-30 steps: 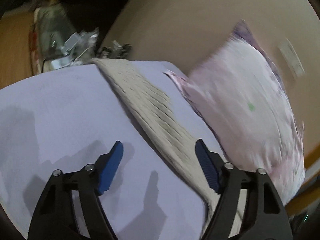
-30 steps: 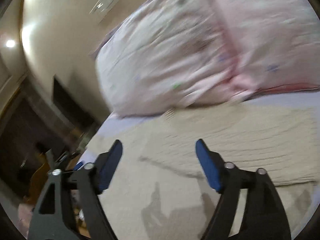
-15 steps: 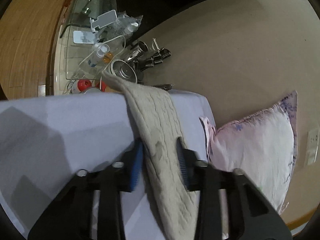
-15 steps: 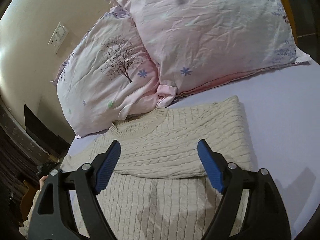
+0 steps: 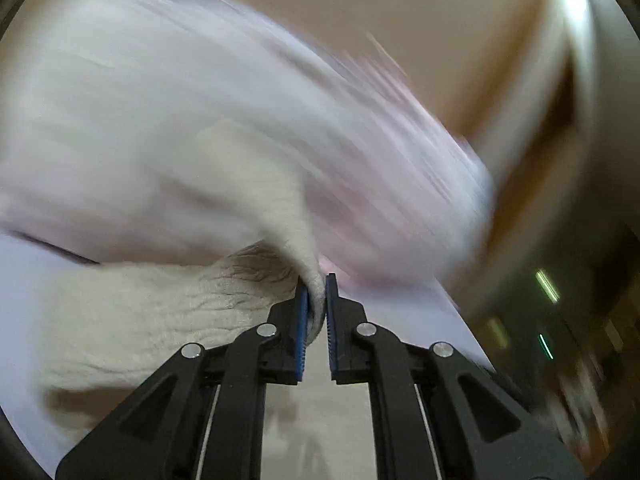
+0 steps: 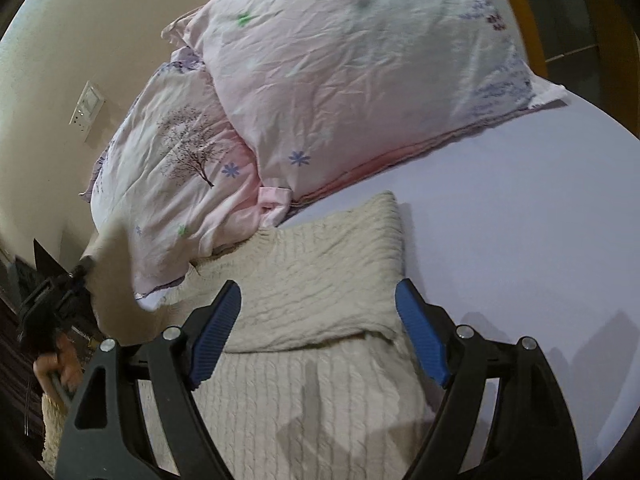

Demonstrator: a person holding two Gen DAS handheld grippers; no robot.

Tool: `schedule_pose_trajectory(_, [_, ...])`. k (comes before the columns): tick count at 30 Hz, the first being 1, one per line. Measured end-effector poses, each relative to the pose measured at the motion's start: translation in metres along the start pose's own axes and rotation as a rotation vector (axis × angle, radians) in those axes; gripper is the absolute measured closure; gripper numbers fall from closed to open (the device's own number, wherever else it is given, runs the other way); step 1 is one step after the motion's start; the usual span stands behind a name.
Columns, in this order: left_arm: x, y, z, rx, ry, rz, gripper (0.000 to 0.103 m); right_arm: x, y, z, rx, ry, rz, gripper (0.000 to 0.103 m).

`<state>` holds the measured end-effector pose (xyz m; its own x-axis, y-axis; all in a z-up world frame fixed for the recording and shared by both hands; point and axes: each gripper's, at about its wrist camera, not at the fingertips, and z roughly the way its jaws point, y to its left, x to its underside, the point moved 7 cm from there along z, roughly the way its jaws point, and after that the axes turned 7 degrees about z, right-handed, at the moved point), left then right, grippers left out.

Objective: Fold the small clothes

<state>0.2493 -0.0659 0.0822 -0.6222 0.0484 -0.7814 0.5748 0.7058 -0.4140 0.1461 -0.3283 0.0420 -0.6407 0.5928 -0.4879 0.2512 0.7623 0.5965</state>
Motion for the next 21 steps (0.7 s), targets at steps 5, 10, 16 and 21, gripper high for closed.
schedule_pose_trajectory(5, [0.073,-0.049,0.058,0.100,0.289,0.072,0.097,0.008,-0.019,-0.032,0.002,0.014,0.008,0.024])
schedule_pose_trajectory(10, [0.108,-0.003,-0.054,-0.011,0.190,0.012,0.096,0.041,-0.033,-0.080,-0.077,0.108,-0.036,0.019])
schedule_pose_trajectory(16, [0.193,0.037,-0.192,-0.057,0.127,-0.205,0.056,0.120,-0.036,-0.126,-0.310,0.389,-0.009,0.019])
schedule_pose_trajectory(21, [0.264,0.039,-0.240,-0.001,0.132,-0.312,0.052,0.183,-0.064,-0.137,-0.286,0.545,0.080,0.023])
